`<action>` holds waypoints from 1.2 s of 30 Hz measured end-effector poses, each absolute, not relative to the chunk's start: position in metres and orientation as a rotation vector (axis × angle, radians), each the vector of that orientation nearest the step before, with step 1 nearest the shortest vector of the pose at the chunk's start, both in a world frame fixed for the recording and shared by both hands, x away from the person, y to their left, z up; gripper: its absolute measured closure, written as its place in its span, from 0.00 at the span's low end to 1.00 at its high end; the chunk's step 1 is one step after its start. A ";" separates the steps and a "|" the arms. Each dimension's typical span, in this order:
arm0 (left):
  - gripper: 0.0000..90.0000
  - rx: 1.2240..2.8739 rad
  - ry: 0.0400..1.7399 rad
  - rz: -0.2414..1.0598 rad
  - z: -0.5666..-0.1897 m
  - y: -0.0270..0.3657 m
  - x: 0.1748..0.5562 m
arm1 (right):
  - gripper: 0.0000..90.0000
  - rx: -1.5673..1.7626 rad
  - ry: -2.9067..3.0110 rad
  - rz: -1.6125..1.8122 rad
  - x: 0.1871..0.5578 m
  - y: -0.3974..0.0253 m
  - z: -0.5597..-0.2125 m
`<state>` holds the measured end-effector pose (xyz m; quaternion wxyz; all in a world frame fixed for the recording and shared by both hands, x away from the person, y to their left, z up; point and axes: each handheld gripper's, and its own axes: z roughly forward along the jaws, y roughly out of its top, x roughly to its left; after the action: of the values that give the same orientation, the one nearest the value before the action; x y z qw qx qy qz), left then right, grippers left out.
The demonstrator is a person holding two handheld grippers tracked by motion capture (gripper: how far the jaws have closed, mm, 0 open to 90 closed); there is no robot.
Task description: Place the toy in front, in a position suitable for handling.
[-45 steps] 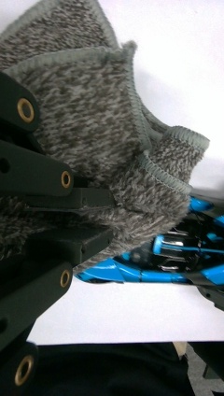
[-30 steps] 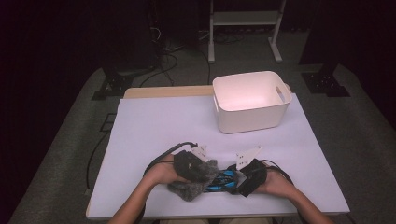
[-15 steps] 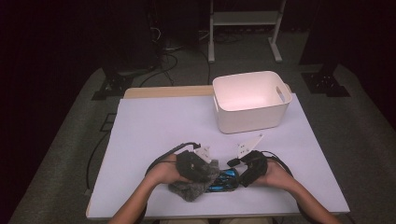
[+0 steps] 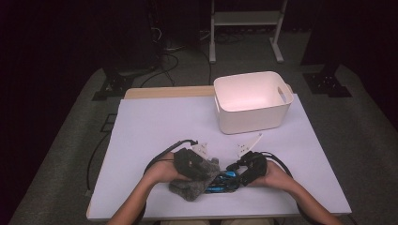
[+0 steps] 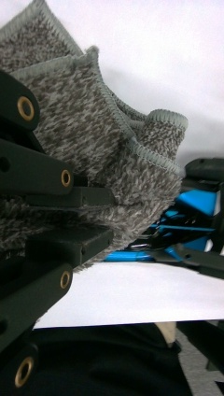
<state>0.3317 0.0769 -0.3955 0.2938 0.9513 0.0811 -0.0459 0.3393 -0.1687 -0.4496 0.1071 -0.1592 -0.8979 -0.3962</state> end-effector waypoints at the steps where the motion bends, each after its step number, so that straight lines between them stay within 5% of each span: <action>1: 0.88 2.521 0.232 -0.123 -0.394 0.078 0.333 | 0.38 -0.467 -2.652 -1.174 0.338 -0.169 -0.449; 18: 0.81 2.492 0.392 -0.264 -0.411 0.071 0.358 | 0.40 -0.427 -2.707 -1.294 0.325 -0.170 -0.450; 26: 0.86 2.516 0.365 -0.262 -0.411 0.068 0.360 | 0.31 -0.436 -2.695 -1.167 0.338 -0.165 -0.447; 36: 0.78 2.475 0.400 -0.229 -0.406 0.075 0.361 | 0.37 -0.460 -2.593 -1.190 0.342 -0.165 -0.456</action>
<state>0.3611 0.0752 -0.4059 0.3069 0.9357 0.1510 -0.0865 0.3416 -0.1653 -0.4556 0.1257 -0.1580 -0.8902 -0.4085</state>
